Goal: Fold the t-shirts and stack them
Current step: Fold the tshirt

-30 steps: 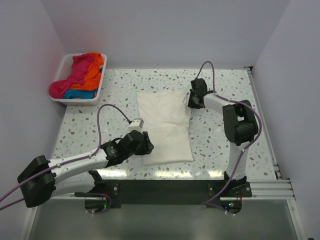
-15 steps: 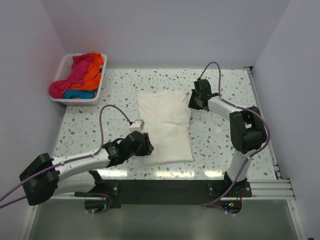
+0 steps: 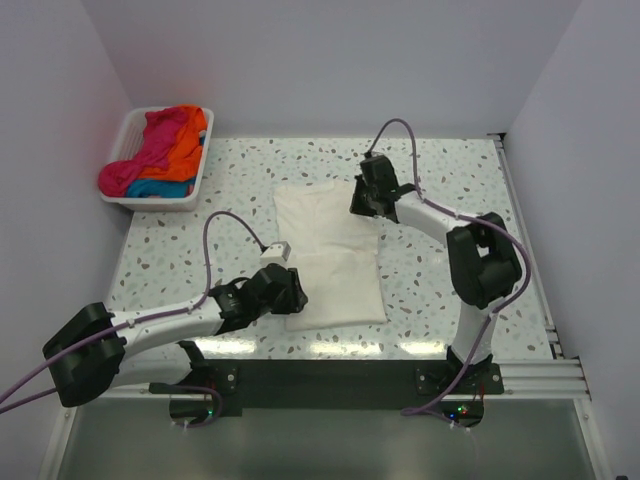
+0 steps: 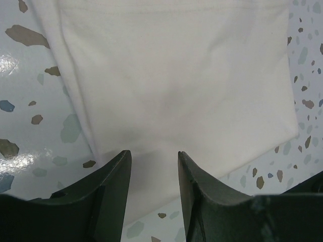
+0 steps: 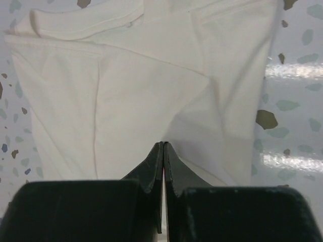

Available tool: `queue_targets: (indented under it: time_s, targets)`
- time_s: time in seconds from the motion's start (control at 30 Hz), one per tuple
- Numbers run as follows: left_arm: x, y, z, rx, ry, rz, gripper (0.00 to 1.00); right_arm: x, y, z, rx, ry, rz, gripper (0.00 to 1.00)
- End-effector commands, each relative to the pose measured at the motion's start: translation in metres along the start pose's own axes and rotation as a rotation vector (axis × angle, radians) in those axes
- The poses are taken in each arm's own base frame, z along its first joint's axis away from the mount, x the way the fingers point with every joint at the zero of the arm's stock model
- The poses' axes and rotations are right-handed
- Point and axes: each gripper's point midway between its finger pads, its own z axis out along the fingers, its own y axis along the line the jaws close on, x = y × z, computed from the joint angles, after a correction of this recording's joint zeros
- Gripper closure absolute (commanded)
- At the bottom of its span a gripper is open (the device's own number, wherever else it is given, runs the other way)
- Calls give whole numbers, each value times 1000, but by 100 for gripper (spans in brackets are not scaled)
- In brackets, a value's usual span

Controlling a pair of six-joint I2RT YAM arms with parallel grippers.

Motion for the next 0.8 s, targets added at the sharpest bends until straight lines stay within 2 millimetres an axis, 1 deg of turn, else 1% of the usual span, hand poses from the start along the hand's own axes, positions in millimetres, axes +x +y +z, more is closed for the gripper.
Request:
queue_targets:
  time_s: [0.0,0.07,0.1,0.2,0.23,0.33,0.47,0.63,0.7,0.77]
  targets:
    - [-8,-9,2,36,-35,-3,53,2,22,19,-16,-9,-3,100]
    - [-8,-8,2,34,-34,-5,53,6,25,28,-22,-3,9,100]
    - [-8,-8,1,34,-35,-4,53,14,21,36,-13,16,11,100]
    - [-6,-4,1,27,-37,-4,53,16,21,45,-16,14,12,100]
    - [-5,-2,1,22,-36,-5,53,19,18,51,-3,21,11,100]
    - [-4,-1,1,23,-35,-12,53,21,17,58,4,22,3,100]
    - [-3,0,2,22,-34,-17,53,10,19,59,9,-2,4,100]
    - [-2,1,1,19,-37,-20,52,-7,29,50,-21,-53,19,100]
    - [-2,2,2,18,-36,-18,52,-9,27,52,-6,-54,26,100]
    - [-2,1,2,18,-35,-18,52,-15,30,52,-9,-70,40,100]
